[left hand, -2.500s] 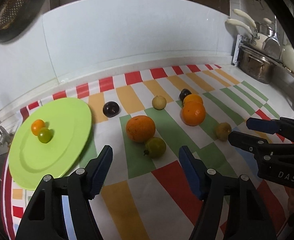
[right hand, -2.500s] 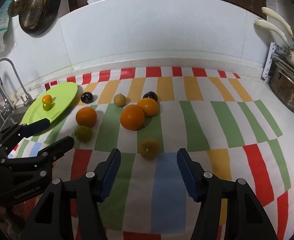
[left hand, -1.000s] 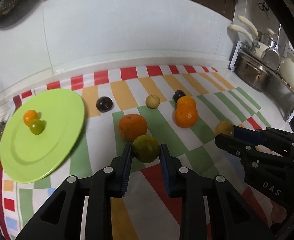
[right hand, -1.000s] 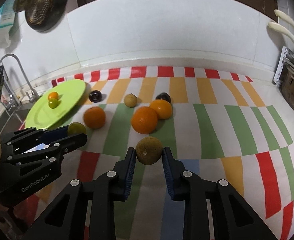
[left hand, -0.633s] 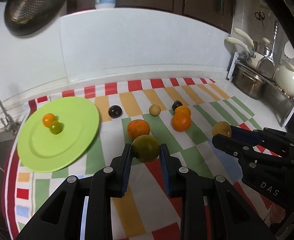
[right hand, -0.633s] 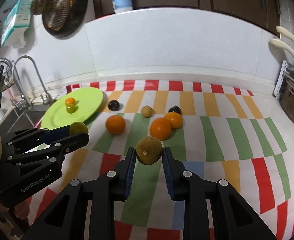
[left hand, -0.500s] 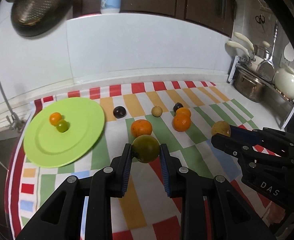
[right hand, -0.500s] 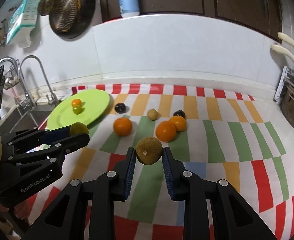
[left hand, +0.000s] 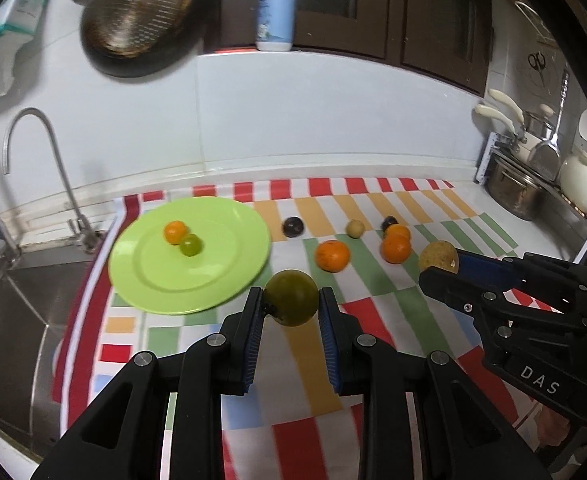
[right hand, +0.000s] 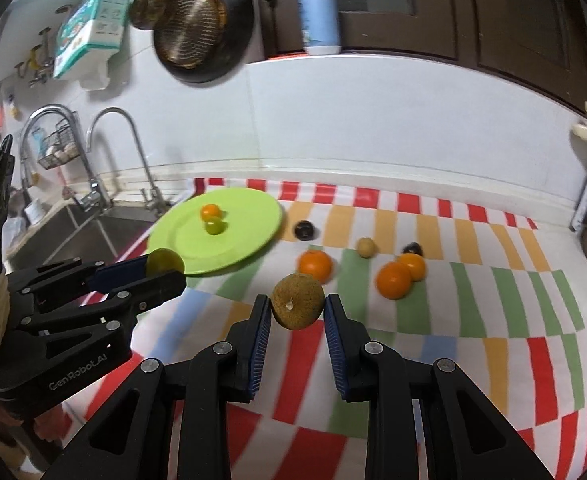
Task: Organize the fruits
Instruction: 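Carry both fruits onto the lime-green plate and open both tools, then withdraw both open tools from the plate toward the oranges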
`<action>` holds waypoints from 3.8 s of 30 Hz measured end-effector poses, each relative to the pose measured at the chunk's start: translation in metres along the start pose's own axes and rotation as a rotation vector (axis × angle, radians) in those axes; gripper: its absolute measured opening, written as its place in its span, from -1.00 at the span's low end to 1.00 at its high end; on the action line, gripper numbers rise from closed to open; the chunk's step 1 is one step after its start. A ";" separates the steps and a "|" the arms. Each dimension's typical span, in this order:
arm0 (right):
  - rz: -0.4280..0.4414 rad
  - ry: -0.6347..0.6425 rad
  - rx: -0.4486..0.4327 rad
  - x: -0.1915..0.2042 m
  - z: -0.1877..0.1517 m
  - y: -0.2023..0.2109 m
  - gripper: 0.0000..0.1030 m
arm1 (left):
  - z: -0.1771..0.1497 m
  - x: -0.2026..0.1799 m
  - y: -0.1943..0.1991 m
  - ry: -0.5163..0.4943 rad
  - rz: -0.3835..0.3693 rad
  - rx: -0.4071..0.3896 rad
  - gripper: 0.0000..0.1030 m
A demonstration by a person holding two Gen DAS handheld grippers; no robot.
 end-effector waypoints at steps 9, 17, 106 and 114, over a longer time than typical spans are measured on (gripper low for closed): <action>0.034 0.043 -0.043 0.030 0.026 -0.008 -0.44 | 0.010 0.034 0.015 0.028 0.040 -0.042 -0.47; 0.073 0.071 -0.065 0.049 0.052 -0.027 -0.44 | 0.025 0.064 0.019 0.047 0.077 -0.086 -0.47; -0.205 -0.064 -0.062 -0.020 0.018 0.004 0.05 | 0.031 0.006 0.006 -0.075 0.008 -0.145 0.46; -0.277 -0.064 -0.044 -0.040 0.010 0.008 0.05 | 0.035 -0.015 -0.012 -0.149 -0.038 -0.149 0.46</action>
Point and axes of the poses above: each gripper's, at about its wrist camera, not at the fingertips, and y roughly against the way its jaws point, x to its left, z to its top, the point moved 2 cm from there along -y, roughly the way its jaws point, and after that the axes turned 13 degrees about y, right-handed, at the moved point
